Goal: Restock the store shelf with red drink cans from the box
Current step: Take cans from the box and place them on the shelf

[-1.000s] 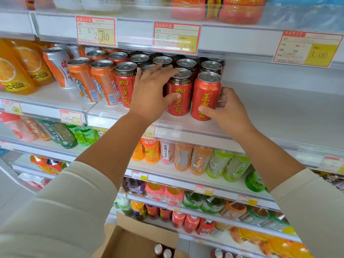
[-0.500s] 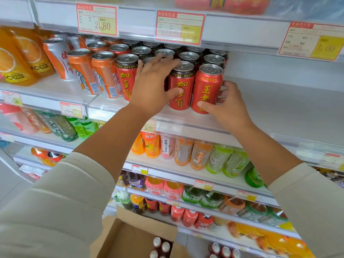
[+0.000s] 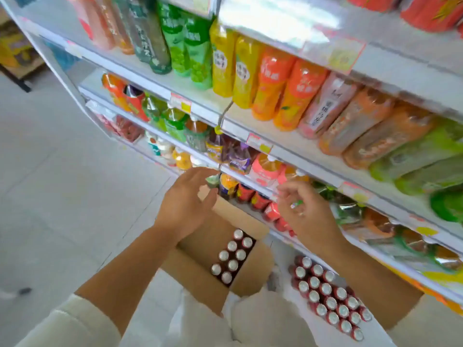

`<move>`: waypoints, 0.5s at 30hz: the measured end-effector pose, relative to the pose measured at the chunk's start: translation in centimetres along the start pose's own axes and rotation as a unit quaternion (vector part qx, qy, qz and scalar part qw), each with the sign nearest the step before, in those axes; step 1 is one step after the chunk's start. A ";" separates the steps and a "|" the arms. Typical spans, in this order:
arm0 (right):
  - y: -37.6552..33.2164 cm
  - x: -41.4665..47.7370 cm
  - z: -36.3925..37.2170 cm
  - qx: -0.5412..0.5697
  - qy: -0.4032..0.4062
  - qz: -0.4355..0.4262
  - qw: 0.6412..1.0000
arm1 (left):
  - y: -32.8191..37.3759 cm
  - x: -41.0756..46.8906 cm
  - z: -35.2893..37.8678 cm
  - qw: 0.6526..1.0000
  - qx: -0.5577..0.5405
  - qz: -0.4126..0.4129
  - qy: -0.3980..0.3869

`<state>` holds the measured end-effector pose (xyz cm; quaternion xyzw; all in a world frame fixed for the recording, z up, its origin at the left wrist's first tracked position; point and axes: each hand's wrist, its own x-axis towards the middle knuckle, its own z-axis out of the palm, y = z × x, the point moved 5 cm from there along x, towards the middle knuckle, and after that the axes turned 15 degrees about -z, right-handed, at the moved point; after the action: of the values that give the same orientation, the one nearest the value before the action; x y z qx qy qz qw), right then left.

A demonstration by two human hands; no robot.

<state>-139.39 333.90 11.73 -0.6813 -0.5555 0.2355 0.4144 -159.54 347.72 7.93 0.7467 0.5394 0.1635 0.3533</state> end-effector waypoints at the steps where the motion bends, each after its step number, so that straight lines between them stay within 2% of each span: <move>1: 2.5 -0.3 2.9 -0.007 -0.049 0.041 0.998 | -4.1 -0.6 1.4 0.997 0.016 -0.071 -0.024; 3: 7.8 -1.0 8.5 -0.028 -0.141 0.113 0.983 | -11.1 -2.2 4.7 0.977 0.030 -0.198 -0.077; 5: 12.8 -2.5 13.4 -0.038 -0.193 0.166 0.966 | -17.0 -4.2 8.6 0.944 0.026 -0.303 -0.128; 8: 20.9 -4.9 19.9 -0.042 -0.233 0.222 0.946 | -24.7 -6.7 16.1 0.900 0.028 -0.391 -0.194; 10: 26.9 -6.4 24.3 -0.077 -0.273 0.227 0.932 | -28.6 -7.4 21.1 0.879 0.015 -0.425 -0.215; 12: 33.1 -7.6 28.6 -0.111 -0.322 0.230 0.912 | -32.2 -7.3 26.3 0.876 0.025 -0.419 -0.236; 15: 41.7 -8.9 35.2 -0.143 -0.385 0.170 0.896 | -38.2 -6.7 34.2 0.864 0.071 -0.406 -0.289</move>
<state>-145.89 334.46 -43.16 -0.6734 -0.5751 0.4641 0.0199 -166.91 335.92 -41.87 0.4989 0.6788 -0.2562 0.4740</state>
